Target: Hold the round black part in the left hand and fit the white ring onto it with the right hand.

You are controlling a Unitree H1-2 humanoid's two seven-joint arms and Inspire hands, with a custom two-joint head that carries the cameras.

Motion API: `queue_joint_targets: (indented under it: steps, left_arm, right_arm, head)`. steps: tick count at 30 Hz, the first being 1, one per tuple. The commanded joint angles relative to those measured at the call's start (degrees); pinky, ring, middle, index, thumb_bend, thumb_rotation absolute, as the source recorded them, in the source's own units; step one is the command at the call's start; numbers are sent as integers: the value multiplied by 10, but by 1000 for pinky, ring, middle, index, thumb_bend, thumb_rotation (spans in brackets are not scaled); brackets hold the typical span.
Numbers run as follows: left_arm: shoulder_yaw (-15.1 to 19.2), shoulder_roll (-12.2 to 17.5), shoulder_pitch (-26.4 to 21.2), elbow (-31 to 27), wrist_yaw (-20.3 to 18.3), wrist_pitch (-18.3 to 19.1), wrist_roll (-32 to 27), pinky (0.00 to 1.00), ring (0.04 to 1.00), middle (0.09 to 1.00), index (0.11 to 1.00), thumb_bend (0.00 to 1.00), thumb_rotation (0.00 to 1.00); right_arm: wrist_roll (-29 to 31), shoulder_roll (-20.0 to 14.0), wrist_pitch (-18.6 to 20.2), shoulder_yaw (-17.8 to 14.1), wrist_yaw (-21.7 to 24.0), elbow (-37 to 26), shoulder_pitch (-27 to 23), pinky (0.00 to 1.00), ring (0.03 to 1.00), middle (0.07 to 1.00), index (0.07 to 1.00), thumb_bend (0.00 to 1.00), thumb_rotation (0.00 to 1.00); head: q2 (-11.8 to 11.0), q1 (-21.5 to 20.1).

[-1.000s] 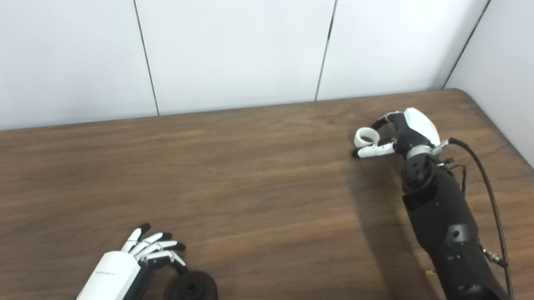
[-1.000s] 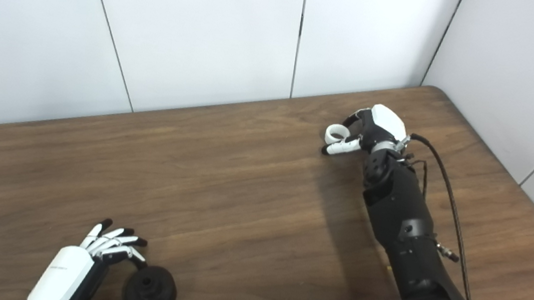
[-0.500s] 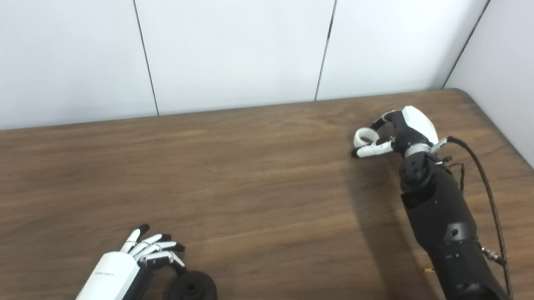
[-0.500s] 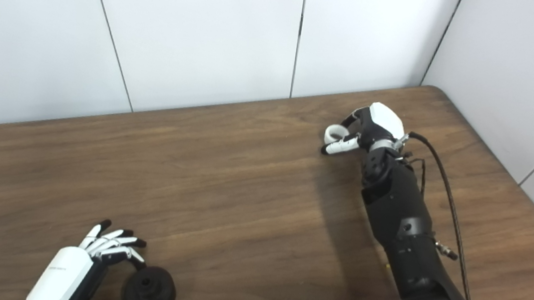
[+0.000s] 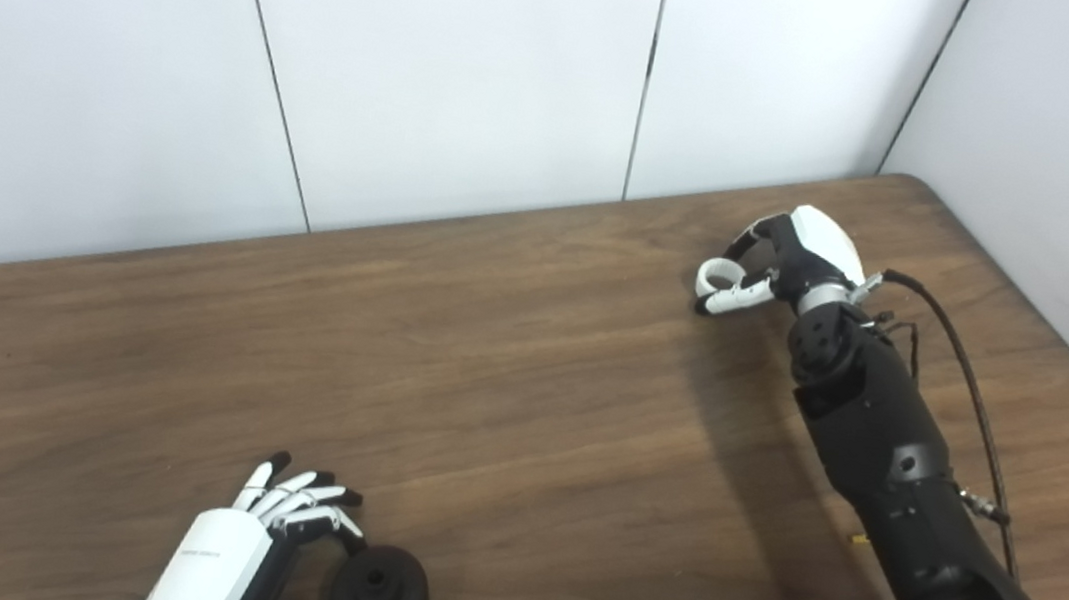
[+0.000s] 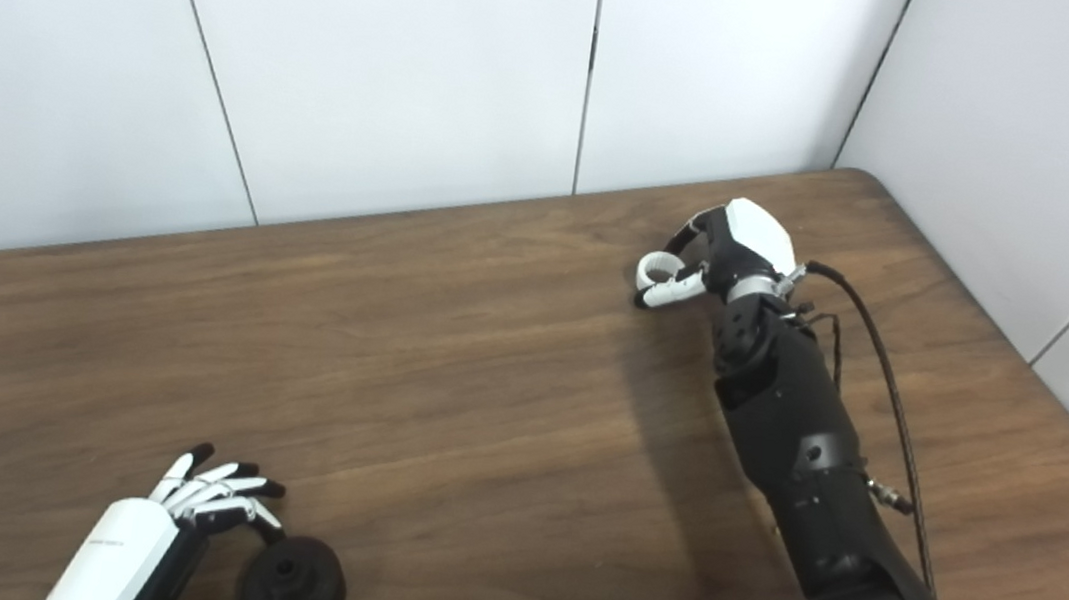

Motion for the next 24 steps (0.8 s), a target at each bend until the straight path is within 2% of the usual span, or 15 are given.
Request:
queue_joint_targets:
  steps: [1,6,11,15,17,24]
  left_arm:
    - [-1,6,4,-7,-16,9,10,1000,868,774,482,524,52]
    - [-3,0,5,-7,-15,8,12,1000,868,772,482,524,51]
    - [-9,-9,5,-15,-22,21,24,1000,873,775,482,524,52]
    - [-15,-19,4,-18,-30,32,35,1000,876,775,483,524,52]
    - [-19,-24,4,-19,-34,40,42,1000,883,776,483,524,52]
    - [-29,-36,3,-20,-34,53,51,1000,896,784,483,525,54]
  right_arm:
    - [10,-20,0,-8,-11,-22,-9,949,965,862,487,522,137]
    - [20,-30,-6,4,1,-65,10,951,965,858,487,523,138]
    - [27,-46,-18,29,31,-143,30,936,961,851,486,524,138]
    - [29,-56,-17,52,63,-213,49,940,959,851,486,524,138]
    - [32,-56,-17,62,81,-252,60,914,952,846,486,525,138]
    - [37,-42,1,84,164,-404,116,921,966,858,483,525,138]
  head:
    - [2,3]
    - [8,23]
    - [18,59]
    - [27,99]
    - [29,104]
    - [42,143]
